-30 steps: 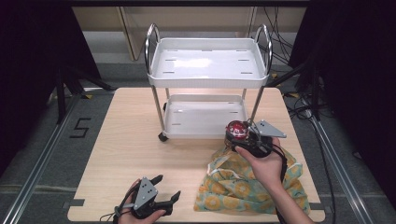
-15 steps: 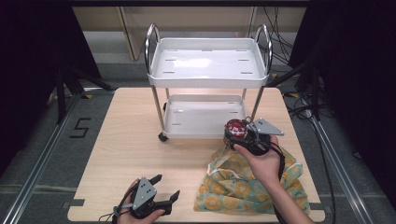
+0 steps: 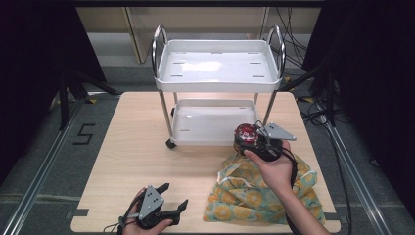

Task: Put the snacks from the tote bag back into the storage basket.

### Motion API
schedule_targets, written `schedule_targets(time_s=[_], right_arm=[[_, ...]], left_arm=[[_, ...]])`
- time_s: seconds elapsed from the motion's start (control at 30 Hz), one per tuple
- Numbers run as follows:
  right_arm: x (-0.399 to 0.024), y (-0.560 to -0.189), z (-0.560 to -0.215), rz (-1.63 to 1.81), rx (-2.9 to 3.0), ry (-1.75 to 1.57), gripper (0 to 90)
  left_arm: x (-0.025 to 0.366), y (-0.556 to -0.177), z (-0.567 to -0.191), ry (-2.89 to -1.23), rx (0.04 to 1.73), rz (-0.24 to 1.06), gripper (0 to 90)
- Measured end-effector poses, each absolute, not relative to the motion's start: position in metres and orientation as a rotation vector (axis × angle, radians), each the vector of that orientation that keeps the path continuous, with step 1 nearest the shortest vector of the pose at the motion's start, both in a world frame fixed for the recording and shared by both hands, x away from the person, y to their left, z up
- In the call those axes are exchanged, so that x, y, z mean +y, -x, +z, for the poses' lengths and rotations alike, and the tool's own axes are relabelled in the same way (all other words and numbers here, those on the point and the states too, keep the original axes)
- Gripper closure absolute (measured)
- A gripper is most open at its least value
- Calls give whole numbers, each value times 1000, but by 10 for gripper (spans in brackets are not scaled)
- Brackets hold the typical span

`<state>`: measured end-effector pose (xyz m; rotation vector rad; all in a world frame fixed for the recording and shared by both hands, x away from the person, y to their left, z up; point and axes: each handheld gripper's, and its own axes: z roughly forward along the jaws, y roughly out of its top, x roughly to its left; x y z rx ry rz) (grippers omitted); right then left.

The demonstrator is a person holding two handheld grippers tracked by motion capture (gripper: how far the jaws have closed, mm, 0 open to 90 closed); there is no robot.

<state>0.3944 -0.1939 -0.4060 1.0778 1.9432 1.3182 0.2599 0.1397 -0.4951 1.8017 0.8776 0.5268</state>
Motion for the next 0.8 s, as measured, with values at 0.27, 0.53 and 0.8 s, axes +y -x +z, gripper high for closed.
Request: schedule_targets(time_s=[0.27, 0.53, 0.8], right_arm=[[-193, -398, -405, 1309, 1930, -1051, 268], [-189, -397, -406, 1304, 1953, -1097, 268], [-189, -401, -406, 1307, 1946, -1073, 268]], left_arm=[[139, -259, -494, -1804, 889, 527, 186], [139, -258, -494, -1805, 895, 526, 186], [139, -258, -494, -1803, 895, 527, 186]])
